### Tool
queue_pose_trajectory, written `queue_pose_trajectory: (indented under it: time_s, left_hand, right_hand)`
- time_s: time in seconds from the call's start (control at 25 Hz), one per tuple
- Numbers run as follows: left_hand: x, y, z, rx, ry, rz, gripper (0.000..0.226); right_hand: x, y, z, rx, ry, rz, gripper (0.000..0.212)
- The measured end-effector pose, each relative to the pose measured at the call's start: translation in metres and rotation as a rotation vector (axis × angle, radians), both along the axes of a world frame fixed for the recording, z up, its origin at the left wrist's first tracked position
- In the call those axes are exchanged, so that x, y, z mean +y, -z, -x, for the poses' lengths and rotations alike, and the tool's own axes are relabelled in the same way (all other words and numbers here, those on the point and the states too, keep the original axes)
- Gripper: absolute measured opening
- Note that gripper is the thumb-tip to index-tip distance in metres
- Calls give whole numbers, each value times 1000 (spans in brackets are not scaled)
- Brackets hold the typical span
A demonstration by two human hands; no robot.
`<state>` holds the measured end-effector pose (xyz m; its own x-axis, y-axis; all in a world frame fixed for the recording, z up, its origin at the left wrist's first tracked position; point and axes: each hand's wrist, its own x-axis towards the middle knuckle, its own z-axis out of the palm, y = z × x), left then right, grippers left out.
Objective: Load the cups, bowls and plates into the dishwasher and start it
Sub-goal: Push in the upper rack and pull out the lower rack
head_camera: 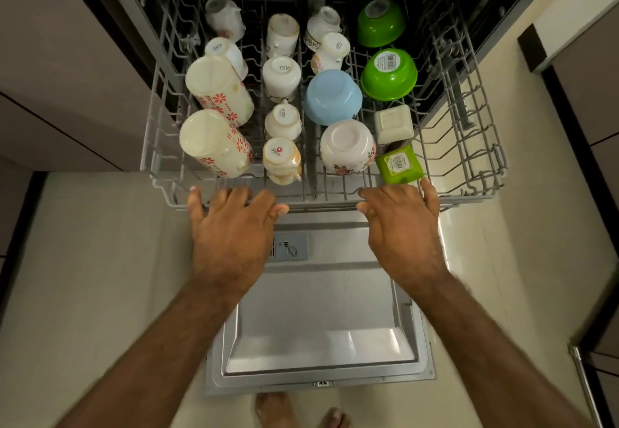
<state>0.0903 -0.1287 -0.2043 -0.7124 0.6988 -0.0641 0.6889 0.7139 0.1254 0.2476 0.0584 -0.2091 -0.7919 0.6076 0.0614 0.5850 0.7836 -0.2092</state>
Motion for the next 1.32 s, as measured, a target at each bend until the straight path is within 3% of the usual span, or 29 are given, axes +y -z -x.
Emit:
queue_pose_trajectory:
  time_s: [0.6,0.96,1.32]
  left_hand:
    - [89,2,103,62,-27,-69,38]
    - [146,7,180,117,2,-32,48]
    - [164,25,199,172,76,-106,52]
  right_hand:
    - [95,9,103,165,-63,-27,26]
    - [152,12,175,158,-101,-15,38]
    - [182,26,186,215,-137,-22,44]
